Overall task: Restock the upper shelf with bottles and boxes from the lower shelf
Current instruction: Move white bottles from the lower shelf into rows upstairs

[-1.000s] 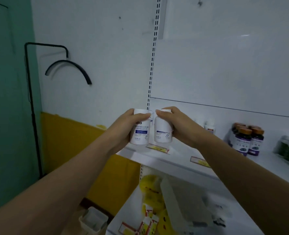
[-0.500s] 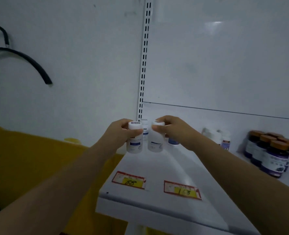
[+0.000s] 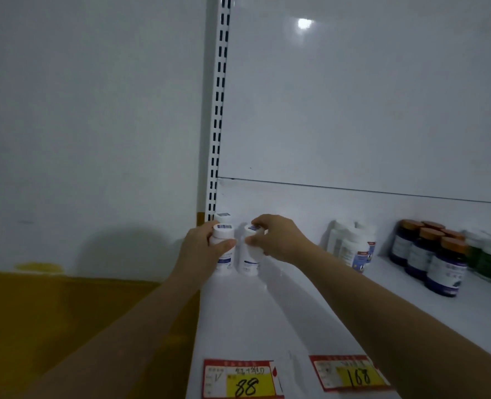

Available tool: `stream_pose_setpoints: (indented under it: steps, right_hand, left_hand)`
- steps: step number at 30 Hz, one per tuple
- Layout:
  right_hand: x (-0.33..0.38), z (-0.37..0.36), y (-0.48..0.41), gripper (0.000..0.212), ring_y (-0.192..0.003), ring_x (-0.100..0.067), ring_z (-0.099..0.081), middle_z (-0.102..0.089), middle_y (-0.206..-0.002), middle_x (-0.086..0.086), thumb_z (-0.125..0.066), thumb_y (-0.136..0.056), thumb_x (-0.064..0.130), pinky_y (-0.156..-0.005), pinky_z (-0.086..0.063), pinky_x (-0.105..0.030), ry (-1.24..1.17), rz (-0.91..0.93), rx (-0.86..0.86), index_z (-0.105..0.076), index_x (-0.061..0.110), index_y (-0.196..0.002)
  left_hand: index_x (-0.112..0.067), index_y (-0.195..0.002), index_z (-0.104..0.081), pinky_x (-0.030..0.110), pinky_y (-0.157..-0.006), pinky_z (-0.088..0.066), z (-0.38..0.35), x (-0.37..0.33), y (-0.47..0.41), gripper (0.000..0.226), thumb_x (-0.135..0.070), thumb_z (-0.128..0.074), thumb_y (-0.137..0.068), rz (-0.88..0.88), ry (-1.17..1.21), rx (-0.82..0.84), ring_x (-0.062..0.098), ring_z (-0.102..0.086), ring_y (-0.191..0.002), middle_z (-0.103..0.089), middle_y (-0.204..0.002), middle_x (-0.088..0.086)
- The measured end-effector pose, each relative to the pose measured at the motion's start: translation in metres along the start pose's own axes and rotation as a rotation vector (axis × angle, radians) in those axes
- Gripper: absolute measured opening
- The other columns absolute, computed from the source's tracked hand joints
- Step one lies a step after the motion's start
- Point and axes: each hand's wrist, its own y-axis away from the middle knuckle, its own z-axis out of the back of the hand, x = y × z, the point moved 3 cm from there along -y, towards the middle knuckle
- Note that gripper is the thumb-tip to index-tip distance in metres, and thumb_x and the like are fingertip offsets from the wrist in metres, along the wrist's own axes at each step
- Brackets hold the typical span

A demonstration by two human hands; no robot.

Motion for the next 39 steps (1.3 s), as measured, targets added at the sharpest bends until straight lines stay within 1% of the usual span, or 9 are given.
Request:
stream_pose_setpoints:
  steps: [1, 3, 5, 10, 13, 16, 20, 31, 39]
  right_hand:
    - [0.000, -0.002, -0.004, 0.038, -0.105, -0.027, -0.057, -0.060, -0.120, -0.011, -0.064, -0.086, 0.021, -0.094, -0.051, -0.039, 0.014, 0.001, -0.002, -0.059, 0.007, -0.122]
    - [0.000, -0.004, -0.011, 0.035, -0.095, -0.022, -0.055, -0.061, -0.117, -0.011, -0.063, -0.086, 0.022, -0.088, -0.051, -0.034, 0.044, 0.003, -0.005, -0.059, 0.008, -0.119]
    - [0.000, -0.009, -0.017, 0.032, -0.088, -0.018, -0.050, -0.062, -0.114, -0.010, -0.062, -0.086, 0.022, -0.078, -0.045, -0.027, 0.081, 0.008, -0.008, -0.060, 0.008, -0.115]
    - [-0.001, -0.016, -0.034, 0.031, -0.092, -0.022, -0.056, -0.065, -0.111, -0.012, -0.062, -0.085, 0.022, -0.079, -0.043, -0.028, 0.138, 0.001, -0.037, -0.062, 0.007, -0.112]
    - [-0.003, -0.021, -0.039, 0.044, -0.103, -0.026, -0.056, -0.053, -0.120, -0.013, -0.064, -0.084, 0.026, -0.082, -0.041, -0.025, 0.191, 0.012, -0.024, -0.055, 0.012, -0.125]
    - [-0.003, -0.025, -0.042, 0.054, -0.110, -0.028, -0.054, -0.047, -0.126, -0.014, -0.065, -0.086, 0.026, -0.082, -0.039, -0.025, 0.190, 0.023, -0.028, -0.043, 0.013, -0.134]
    - [-0.003, -0.026, -0.044, 0.051, -0.109, -0.028, -0.053, -0.048, -0.126, -0.014, -0.065, -0.085, 0.022, -0.078, -0.037, -0.025, 0.204, 0.021, -0.065, -0.041, 0.010, -0.130]
    - [-0.001, -0.030, -0.040, 0.059, -0.112, -0.027, -0.052, -0.045, -0.129, -0.013, -0.066, -0.084, 0.017, -0.079, -0.034, -0.023, 0.242, 0.000, -0.064, -0.036, 0.012, -0.134]
    - [0.015, -0.017, -0.014, 0.065, -0.121, -0.033, -0.047, -0.038, -0.136, -0.018, -0.066, -0.085, 0.019, -0.099, -0.043, -0.036, 0.406, -0.007, -0.047, -0.032, 0.007, -0.140]
  left_hand:
    - [-0.012, -0.116, -0.058, 0.042, -0.096, -0.049, -0.003, 0.004, -0.004, 0.037, -0.022, -0.069, -0.082, -0.019, -0.025, -0.013, 0.028, -0.061, -0.099, -0.060, -0.115, 0.014]
    - [-0.015, -0.133, -0.047, 0.029, -0.103, -0.039, -0.007, 0.007, -0.007, 0.051, -0.025, -0.064, -0.086, -0.012, -0.084, -0.025, 0.020, -0.052, -0.105, -0.043, -0.128, 0.013]
    - [-0.014, -0.141, -0.037, 0.019, -0.094, -0.033, -0.011, 0.009, -0.010, 0.056, -0.020, -0.059, -0.090, 0.007, -0.127, -0.027, 0.013, -0.042, -0.101, -0.034, -0.134, 0.013]
    - [-0.015, -0.130, -0.049, 0.013, -0.073, -0.041, -0.013, 0.011, -0.021, 0.051, -0.012, -0.067, -0.082, -0.068, -0.132, 0.023, 0.018, -0.056, -0.095, -0.058, -0.121, 0.010]
    - [-0.020, -0.137, -0.040, 0.019, -0.084, -0.039, -0.018, 0.021, -0.019, 0.065, -0.011, -0.070, -0.080, -0.057, -0.130, 0.078, 0.018, -0.057, -0.106, -0.059, -0.123, 0.004]
    - [-0.020, -0.139, -0.037, 0.018, -0.085, -0.037, -0.018, 0.024, -0.020, 0.068, -0.014, -0.071, -0.080, -0.056, -0.126, 0.077, 0.017, -0.056, -0.107, -0.059, -0.124, 0.004]
    - [-0.019, -0.135, -0.042, 0.015, -0.081, -0.036, -0.016, 0.024, -0.019, 0.066, -0.014, -0.073, -0.077, -0.078, -0.142, 0.032, 0.010, -0.054, -0.096, -0.062, -0.121, 0.002]
    - [-0.010, -0.131, -0.044, 0.018, -0.088, -0.038, -0.020, 0.032, -0.021, 0.070, -0.013, -0.079, -0.071, -0.042, -0.175, 0.016, 0.019, -0.057, -0.111, -0.058, -0.125, 0.006]
    - [-0.006, -0.132, -0.039, 0.037, -0.103, -0.043, -0.013, 0.030, -0.012, 0.085, -0.018, -0.086, -0.061, 0.030, -0.294, 0.087, 0.027, -0.052, -0.120, -0.052, -0.131, 0.011]
